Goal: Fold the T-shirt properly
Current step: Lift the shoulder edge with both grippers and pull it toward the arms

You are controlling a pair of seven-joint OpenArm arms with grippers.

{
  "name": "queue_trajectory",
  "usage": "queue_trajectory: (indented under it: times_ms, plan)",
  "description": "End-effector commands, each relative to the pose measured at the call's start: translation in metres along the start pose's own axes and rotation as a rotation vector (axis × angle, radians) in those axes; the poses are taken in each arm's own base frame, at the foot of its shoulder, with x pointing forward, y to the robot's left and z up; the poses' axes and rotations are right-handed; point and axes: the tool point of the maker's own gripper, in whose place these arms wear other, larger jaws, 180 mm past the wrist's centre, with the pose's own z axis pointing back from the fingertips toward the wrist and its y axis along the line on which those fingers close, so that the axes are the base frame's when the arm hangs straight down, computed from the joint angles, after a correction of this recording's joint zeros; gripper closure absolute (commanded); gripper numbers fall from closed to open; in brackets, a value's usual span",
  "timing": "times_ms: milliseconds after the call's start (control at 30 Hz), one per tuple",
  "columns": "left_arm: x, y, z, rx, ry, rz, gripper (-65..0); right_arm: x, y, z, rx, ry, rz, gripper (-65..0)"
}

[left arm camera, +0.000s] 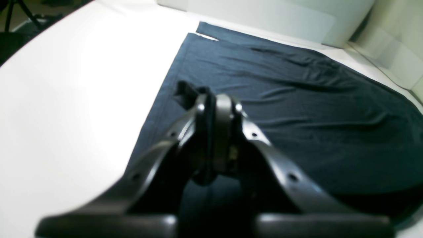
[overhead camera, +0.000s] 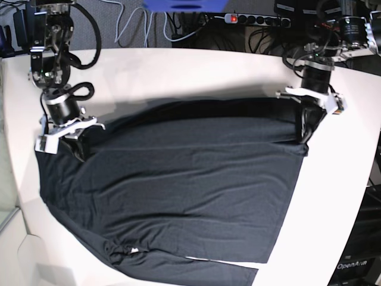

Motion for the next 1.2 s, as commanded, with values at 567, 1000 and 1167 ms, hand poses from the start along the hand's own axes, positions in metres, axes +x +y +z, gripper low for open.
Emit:
queue_trajectory:
  times_ms: [567, 1000, 1167]
  plan:
    - [0.012, 0.011, -0.004, -0.001, -0.051, -0.045, 0.0, -0.004, -0.018, -0.012, -0.029, 0.006, -0.003, 0.0]
    - [-0.006, 0.013, -0.014, 0.013, -0.058, -0.076, 0.0, -0.007, -0.014, -0.012, -0.020, 0.015, -0.003, 0.0]
    - [-0.016, 0.008, -0.017, 0.014, -0.057, -0.074, 0.0, -0.010, -0.009, -0.013, -0.007, 0.023, -0.001, 0.0]
